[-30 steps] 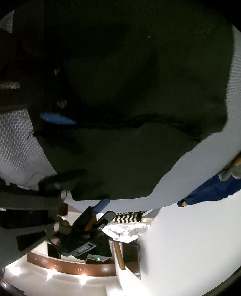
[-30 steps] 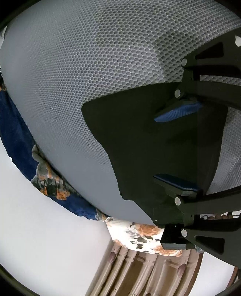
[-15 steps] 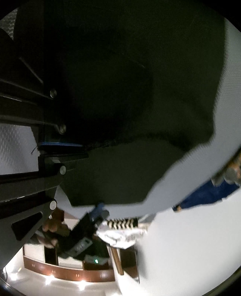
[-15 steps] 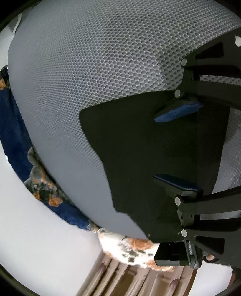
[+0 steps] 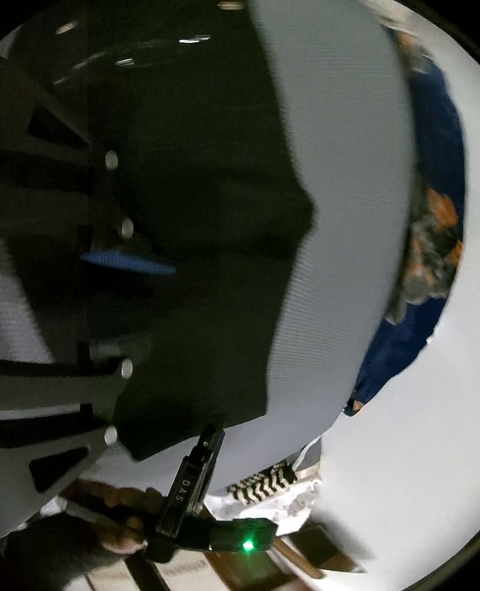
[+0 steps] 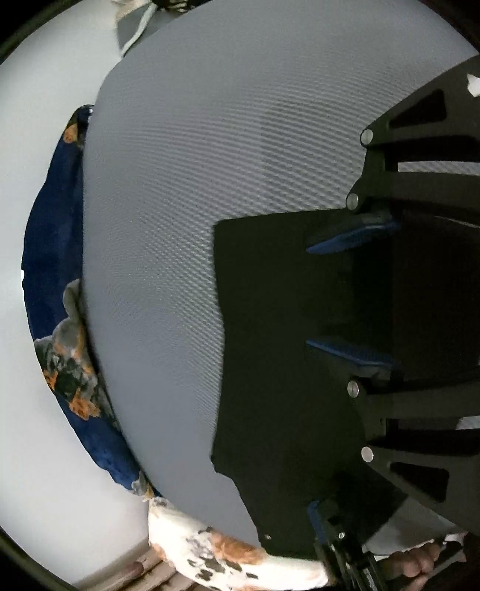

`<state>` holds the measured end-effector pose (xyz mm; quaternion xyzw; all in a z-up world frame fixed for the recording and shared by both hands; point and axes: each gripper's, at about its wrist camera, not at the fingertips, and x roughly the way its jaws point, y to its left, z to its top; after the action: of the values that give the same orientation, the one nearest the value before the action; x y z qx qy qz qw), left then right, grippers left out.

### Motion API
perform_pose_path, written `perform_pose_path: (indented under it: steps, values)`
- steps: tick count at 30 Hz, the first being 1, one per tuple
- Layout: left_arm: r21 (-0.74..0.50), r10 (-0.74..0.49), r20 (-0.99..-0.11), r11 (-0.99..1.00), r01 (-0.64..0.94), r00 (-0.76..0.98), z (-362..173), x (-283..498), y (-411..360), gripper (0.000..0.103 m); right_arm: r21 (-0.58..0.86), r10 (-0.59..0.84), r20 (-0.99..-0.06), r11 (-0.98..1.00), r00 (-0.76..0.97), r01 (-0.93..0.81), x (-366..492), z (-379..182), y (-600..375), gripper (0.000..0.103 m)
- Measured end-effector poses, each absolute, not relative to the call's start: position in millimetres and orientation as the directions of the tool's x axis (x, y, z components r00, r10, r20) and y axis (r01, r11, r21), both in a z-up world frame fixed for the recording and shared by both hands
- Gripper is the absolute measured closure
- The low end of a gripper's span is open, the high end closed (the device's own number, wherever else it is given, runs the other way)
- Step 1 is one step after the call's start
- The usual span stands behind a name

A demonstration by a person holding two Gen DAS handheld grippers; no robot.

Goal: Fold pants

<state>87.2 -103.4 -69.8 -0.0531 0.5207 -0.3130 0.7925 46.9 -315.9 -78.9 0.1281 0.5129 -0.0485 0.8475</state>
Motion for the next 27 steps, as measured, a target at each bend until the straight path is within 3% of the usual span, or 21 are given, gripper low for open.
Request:
perform_pose_path:
  steps: [10, 21, 27]
  values:
    - [-0.326, -0.474, -0.842, 0.827, 0.458, 0.257, -100, 146, -152, 0.065, 0.063, -0.04, -0.892, 0.975, 0.45, 0.212, 86, -85, -320, 0.06]
    - [-0.279, -0.46, -0.845, 0.814, 0.51, 0.273, -102, 146, -159, 0.063, 0.05, -0.048, -0.895, 0.977, 0.444, 0.206, 88, -89, -319, 0.058]
    - [-0.295, -0.471, -0.839, 0.813, 0.502, 0.271, -99, 131, -151, 0.049, 0.06, -0.048, -0.879, 0.976, 0.474, 0.209, 75, -80, -310, 0.058]
